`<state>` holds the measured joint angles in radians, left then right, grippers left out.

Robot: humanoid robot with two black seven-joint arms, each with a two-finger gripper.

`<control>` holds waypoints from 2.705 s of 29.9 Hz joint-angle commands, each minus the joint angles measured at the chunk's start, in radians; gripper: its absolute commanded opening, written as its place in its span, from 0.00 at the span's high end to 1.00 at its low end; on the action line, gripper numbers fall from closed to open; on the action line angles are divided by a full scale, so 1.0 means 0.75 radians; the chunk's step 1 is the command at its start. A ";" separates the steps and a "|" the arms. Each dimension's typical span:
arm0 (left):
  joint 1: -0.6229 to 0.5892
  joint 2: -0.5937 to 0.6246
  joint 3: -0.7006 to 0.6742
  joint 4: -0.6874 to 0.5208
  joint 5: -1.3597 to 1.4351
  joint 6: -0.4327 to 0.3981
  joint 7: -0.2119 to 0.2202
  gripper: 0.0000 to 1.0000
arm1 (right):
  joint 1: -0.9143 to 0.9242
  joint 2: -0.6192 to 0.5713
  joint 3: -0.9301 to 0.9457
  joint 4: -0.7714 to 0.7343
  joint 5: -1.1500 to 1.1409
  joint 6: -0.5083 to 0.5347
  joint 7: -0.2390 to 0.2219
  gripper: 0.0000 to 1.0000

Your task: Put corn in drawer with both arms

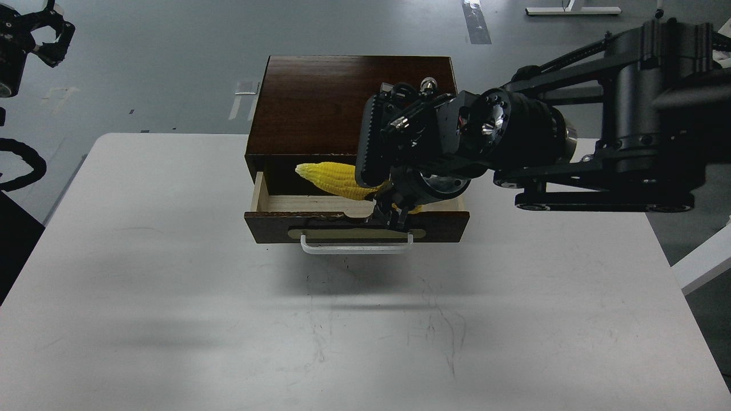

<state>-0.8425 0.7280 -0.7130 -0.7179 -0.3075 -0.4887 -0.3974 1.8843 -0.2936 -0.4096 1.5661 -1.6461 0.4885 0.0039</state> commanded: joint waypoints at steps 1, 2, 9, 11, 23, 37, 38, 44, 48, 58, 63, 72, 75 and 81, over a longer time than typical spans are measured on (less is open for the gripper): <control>0.000 -0.007 0.000 0.000 -0.001 0.000 0.000 0.02 | -0.003 -0.005 -0.012 -0.002 -0.004 0.000 0.001 0.71; 0.000 -0.009 0.000 0.000 -0.001 0.000 0.000 0.02 | -0.005 -0.005 -0.012 -0.004 -0.004 0.000 0.001 0.70; 0.000 -0.009 0.000 0.000 -0.003 0.000 0.000 0.02 | -0.050 -0.005 -0.012 -0.057 -0.022 0.000 0.003 0.67; 0.002 -0.009 0.000 0.002 -0.003 0.000 0.000 0.02 | -0.060 -0.005 -0.010 -0.076 -0.043 0.000 0.009 0.66; 0.005 -0.011 0.000 0.006 -0.003 0.000 0.000 0.02 | -0.066 -0.005 -0.004 -0.078 -0.037 0.000 0.013 0.27; 0.000 -0.001 0.002 0.006 0.003 0.000 0.004 0.02 | -0.056 -0.089 0.268 -0.163 0.182 0.000 0.011 0.01; 0.000 -0.001 0.004 0.006 0.003 0.000 0.004 0.02 | -0.056 -0.109 0.327 -0.184 0.247 0.000 0.011 0.01; -0.002 -0.003 0.018 0.010 0.005 0.000 0.006 0.02 | -0.070 -0.273 0.556 -0.264 0.558 0.000 0.003 0.00; -0.004 -0.013 0.020 0.010 0.005 0.000 0.004 0.02 | -0.111 -0.369 0.661 -0.333 0.736 0.000 0.001 0.00; -0.065 -0.056 0.026 0.010 0.009 0.000 0.015 0.02 | -0.454 -0.535 0.951 -0.679 1.408 0.000 0.009 0.00; -0.081 -0.065 0.028 0.008 0.009 0.000 0.017 0.02 | -0.612 -0.613 1.033 -0.777 1.774 0.000 0.011 0.00; -0.083 -0.130 0.096 0.008 0.009 0.000 0.037 0.02 | -0.861 -0.613 1.061 -1.163 2.568 0.000 0.009 0.00; -0.083 -0.136 0.096 0.010 0.009 0.000 0.063 0.02 | -0.927 -0.584 1.064 -1.278 2.710 0.000 0.009 0.00; -0.085 -0.140 0.090 0.016 0.005 0.000 0.078 0.02 | -1.070 -0.523 1.143 -1.327 2.955 0.000 0.011 0.00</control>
<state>-0.9064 0.6260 -0.6425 -0.7079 -0.3021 -0.4887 -0.3414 1.1409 -0.6967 0.4077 0.5740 0.4702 0.4882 0.0112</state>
